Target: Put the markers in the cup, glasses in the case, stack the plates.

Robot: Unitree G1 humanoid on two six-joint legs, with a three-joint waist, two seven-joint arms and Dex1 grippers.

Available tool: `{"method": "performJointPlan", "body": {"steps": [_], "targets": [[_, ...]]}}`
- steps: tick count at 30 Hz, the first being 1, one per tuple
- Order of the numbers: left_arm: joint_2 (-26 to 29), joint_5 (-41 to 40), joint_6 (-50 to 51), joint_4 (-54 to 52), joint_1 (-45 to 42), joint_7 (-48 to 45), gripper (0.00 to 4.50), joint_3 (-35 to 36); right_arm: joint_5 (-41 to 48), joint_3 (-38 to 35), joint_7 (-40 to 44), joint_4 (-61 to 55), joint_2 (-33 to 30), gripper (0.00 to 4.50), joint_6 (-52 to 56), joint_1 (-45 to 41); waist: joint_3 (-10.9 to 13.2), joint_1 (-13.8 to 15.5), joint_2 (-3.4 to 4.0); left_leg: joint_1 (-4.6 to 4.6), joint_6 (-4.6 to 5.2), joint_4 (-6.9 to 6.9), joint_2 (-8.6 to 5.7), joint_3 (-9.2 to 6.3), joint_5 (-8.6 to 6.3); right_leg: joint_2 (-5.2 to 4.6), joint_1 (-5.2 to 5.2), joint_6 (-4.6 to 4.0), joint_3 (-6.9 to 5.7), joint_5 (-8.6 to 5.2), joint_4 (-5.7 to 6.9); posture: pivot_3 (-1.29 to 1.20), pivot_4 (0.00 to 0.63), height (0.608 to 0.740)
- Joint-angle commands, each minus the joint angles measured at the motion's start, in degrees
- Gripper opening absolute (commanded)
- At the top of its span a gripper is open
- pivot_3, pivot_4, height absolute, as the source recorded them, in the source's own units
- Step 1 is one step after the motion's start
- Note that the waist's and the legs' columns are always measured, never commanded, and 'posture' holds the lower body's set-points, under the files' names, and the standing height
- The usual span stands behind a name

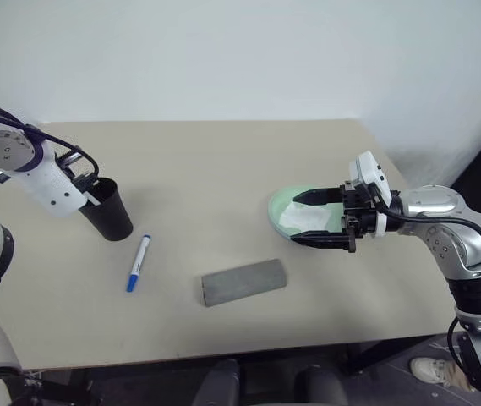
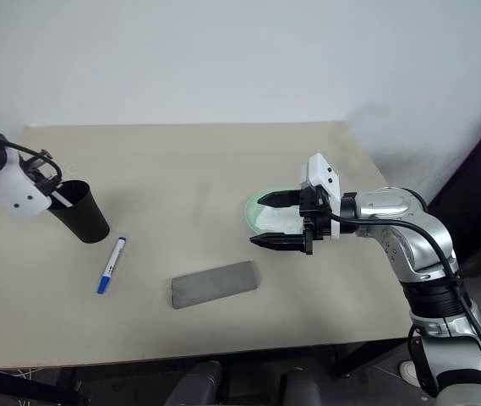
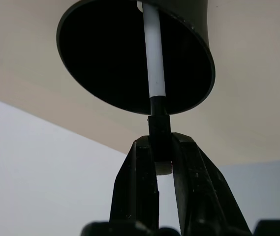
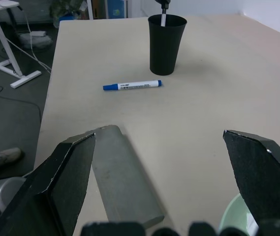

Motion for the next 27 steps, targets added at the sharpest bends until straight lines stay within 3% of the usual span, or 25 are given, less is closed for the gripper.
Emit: {"method": "performJointPlan", "body": {"steps": [1,4,16,18,22,25,27], "targets": [[-0.14,-0.03,0.66,-0.87,-0.28,0.31,0.02,0.22,1.06,-2.08,-0.19,-1.96,-0.35,4.5,-0.49,-1.29,0.0,0.01,0.0,0.0,0.0,0.01,0.0,0.0,0.0,0.0,0.0,0.0,0.0,0.0,0.0,0.0,0.0,0.704],[-0.54,-1.53,1.11,-0.49,0.37,-0.3,0.02,1.36,1.01,-2.07,-0.38,-1.93,-0.31,4.5,-0.46,-1.39,0.0,0.02,0.0,0.0,0.0,0.03,0.0,0.0,0.0,0.0,0.02,0.01,0.0,0.01,0.01,0.0,0.0,0.704],[-1.07,-7.9,0.87,-0.47,-0.41,-6.08,4.21,5.77,0.62,-1.63,-0.95,-1.85,-0.35,4.5,-0.42,-1.3,-0.02,0.0,-0.03,0.0,0.01,0.08,0.0,0.01,0.0,0.0,0.04,0.02,0.0,0.02,0.03,0.0,0.0,0.704],[-1.92,-13.04,0.68,0.06,-1.53,-10.96,4.21,9.53,0.51,-1.52,-0.93,-1.82,-0.46,4.5,-0.36,-1.25,-0.03,0.04,-0.04,0.0,0.01,0.09,0.0,0.01,-0.01,0.0,0.04,0.02,0.0,0.02,0.03,0.0,0.0,0.704],[-8.29,-38.48,10.49,2.76,-2.27,-43.36,4.21,28.25,0.12,-1.17,-0.99,-1.71,-0.57,4.5,-0.3,-1.33,-0.04,0.19,-0.06,-0.11,0.06,0.3,0.02,-0.04,-0.06,-0.02,0.06,0.02,-0.08,0.02,0.02,0.0,0.0,0.704],[-9.31,-50.66,27.85,-8.14,2.82,-57.92,4.21,35.69,0.03,-1.02,-0.93,-1.63,-0.68,4.5,-0.22,-1.45,-0.03,-0.48,-0.01,-0.12,0.08,0.44,0.02,0.06,-0.26,-0.12,0.1,0.07,-0.08,0.05,-0.06,0.0,0.0,0.704],[-8.19,-54.86,44.53,-22.21,9.52,-60.88,4.21,38.8,0.02,-0.94,-0.86,-1.6,-0.75,4.5,-0.13,-1.51,-0.08,-1.36,0.15,-0.08,0.24,0.48,0.05,0.13,-0.26,-0.14,0.1,0.13,-0.02,0.11,-0.03,0.0,0.0,0.704]]}}
